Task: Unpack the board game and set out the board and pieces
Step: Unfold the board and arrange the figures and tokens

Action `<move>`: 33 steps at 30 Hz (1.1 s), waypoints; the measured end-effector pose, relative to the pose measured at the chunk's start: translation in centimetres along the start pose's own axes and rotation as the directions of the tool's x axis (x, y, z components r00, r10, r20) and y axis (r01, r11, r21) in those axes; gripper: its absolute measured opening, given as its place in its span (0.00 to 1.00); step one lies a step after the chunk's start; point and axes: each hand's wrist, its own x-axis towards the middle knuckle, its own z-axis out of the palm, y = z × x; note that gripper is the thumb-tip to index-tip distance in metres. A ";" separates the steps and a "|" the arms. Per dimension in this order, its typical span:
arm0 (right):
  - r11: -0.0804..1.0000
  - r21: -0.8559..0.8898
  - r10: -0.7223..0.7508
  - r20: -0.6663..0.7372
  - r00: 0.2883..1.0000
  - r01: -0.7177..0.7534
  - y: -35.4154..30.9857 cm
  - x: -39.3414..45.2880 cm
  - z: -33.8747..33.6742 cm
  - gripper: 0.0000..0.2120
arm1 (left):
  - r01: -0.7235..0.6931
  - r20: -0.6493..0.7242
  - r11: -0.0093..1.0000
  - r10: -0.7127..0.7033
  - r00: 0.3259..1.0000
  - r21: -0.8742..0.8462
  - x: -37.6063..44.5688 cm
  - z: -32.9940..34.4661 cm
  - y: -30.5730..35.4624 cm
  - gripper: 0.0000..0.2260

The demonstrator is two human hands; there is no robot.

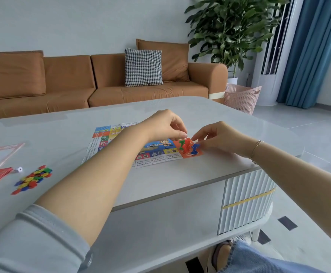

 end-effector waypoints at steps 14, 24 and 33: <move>1.000 -0.014 0.016 0.027 1.000 -0.016 0.0 1.1 0.5 0.06 | 0.066 0.150 0.996 -0.074 0.986 0.059 -0.5 -0.1 -0.2 0.08; 0.998 0.035 0.044 0.050 0.998 -0.046 0.4 0.4 -0.3 0.07 | 0.040 0.112 0.996 -0.049 0.992 0.085 -0.6 0.8 -0.1 0.06; 0.997 0.063 0.047 0.026 0.999 -0.048 0.4 -0.4 -1.7 0.10 | 0.059 0.067 0.988 -0.069 0.995 0.139 -0.8 0.3 -0.8 0.07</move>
